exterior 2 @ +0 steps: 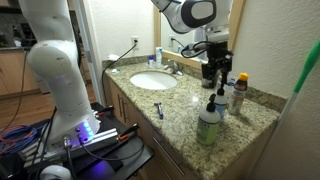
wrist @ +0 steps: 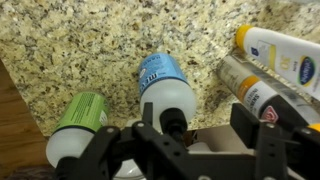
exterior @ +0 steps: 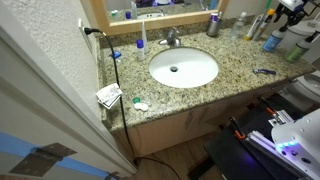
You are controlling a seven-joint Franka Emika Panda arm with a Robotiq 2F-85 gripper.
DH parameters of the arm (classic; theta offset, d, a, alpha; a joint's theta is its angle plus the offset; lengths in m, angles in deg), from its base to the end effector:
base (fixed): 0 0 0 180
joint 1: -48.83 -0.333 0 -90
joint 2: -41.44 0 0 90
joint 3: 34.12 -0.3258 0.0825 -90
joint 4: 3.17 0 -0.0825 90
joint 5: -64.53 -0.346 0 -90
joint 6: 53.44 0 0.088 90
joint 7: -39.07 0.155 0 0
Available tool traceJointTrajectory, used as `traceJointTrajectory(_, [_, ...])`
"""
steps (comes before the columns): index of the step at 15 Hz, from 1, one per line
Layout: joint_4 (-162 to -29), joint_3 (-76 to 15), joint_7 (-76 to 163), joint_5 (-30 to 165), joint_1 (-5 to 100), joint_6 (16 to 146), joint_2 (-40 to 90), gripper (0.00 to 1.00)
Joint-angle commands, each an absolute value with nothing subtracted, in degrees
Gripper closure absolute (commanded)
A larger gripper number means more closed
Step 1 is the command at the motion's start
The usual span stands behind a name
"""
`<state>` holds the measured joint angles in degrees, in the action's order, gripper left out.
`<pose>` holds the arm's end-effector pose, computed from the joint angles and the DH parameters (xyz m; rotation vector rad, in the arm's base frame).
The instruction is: Move all the bottles away from the sink
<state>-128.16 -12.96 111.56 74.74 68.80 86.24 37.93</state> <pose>0.4044 -0.3594 0.3701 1.8168 -2.4250 0.3512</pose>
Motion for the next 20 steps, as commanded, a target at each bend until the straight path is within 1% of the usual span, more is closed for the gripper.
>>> traceJointTrajectory(1, [-130.24, -13.84, 102.40, 69.36, 68.14, 82.04, 45.97, 0.00])
traceJointTrajectory(7, [-133.81, -18.63, 89.75, 62.47, 65.19, 68.89, 62.80, 0.00])
traceJointTrajectory(8, [-130.13, -18.69, 93.43, 63.97, 66.80, 71.48, 56.35, 0.00])
traceJointTrajectory(10, [-131.44, -20.11, 92.03, 63.24, 66.41, 68.78, 61.16, 0.00])
traceJointTrajectory(12, [-129.63, -22.18, 94.32, 66.24, 66.55, 66.84, 57.37, 0.00])
traceJointTrajectory(15, [-127.52, -26.77, 92.09, 64.43, 61.26, 63.62, 55.56, 0.00])
traceJointTrajectory(18, [-121.98, -30.92, 89.90, 61.66, 56.32, 58.42, 54.47, 0.00])
traceJointTrajectory(19, [-126.51, -29.84, 92.46, 63.41, 58.20, 62.86, 55.55, 0.00])
traceJointTrajectory(20, [-125.35, -30.87, 93.48, 63.37, 57.03, 62.29, 55.46, 0.00])
